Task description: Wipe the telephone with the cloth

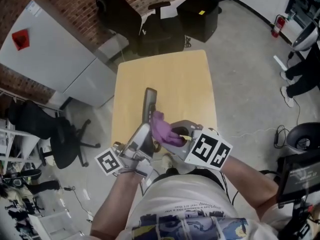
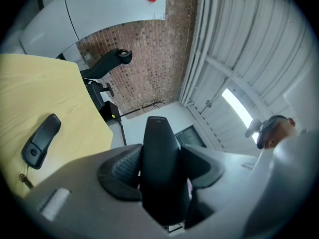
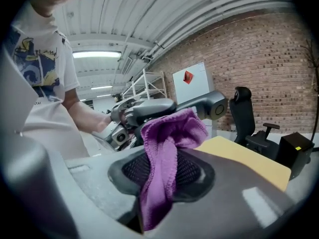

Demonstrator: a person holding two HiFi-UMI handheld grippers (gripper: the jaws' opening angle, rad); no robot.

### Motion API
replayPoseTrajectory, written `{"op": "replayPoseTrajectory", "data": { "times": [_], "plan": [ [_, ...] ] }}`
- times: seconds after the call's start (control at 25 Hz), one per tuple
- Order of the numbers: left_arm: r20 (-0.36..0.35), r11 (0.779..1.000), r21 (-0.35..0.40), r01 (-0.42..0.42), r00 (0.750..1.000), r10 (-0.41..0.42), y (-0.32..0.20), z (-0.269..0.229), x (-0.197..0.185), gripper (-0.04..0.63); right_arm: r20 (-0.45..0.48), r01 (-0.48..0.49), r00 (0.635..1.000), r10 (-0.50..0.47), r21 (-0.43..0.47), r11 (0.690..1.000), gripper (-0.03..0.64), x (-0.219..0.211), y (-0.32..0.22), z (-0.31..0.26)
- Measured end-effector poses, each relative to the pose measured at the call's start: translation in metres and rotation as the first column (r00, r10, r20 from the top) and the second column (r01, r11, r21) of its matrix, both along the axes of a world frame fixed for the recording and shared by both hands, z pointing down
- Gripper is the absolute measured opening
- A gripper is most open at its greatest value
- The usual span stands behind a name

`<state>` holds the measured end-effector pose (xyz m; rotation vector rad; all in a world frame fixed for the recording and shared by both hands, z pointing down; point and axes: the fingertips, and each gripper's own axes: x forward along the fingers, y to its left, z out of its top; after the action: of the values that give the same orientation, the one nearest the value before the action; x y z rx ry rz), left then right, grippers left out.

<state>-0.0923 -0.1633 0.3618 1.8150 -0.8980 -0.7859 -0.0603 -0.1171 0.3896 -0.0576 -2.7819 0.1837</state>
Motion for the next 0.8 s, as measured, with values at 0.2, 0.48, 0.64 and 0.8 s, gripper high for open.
{"op": "replayPoseTrajectory", "data": {
  "times": [0.2, 0.48, 0.64, 0.8],
  "plan": [
    [-0.025, 1.000, 0.000, 0.004, 1.000, -0.004, -0.009, -0.004, -0.011, 0.252, -0.058, 0.068, 0.996, -0.067, 0.012, 0.998, 0.106, -0.002, 0.023, 0.008],
    [-0.067, 0.999, 0.022, -0.038, 0.997, 0.039, -0.012, 0.000, -0.020, 0.252, -0.096, 0.063, 0.994, -0.059, 0.041, 0.997, 0.106, -0.004, 0.022, 0.019],
    [-0.092, 0.997, 0.035, -0.073, 0.993, 0.076, -0.012, 0.000, -0.018, 0.252, -0.071, -0.059, 0.995, 0.064, 0.058, 0.997, 0.106, -0.007, -0.021, 0.007],
    [-0.119, 0.994, 0.046, -0.100, 0.987, 0.105, -0.009, -0.001, -0.018, 0.252, -0.055, -0.147, 0.987, 0.150, 0.045, 0.988, 0.106, -0.016, -0.051, 0.002]
  ]
}}
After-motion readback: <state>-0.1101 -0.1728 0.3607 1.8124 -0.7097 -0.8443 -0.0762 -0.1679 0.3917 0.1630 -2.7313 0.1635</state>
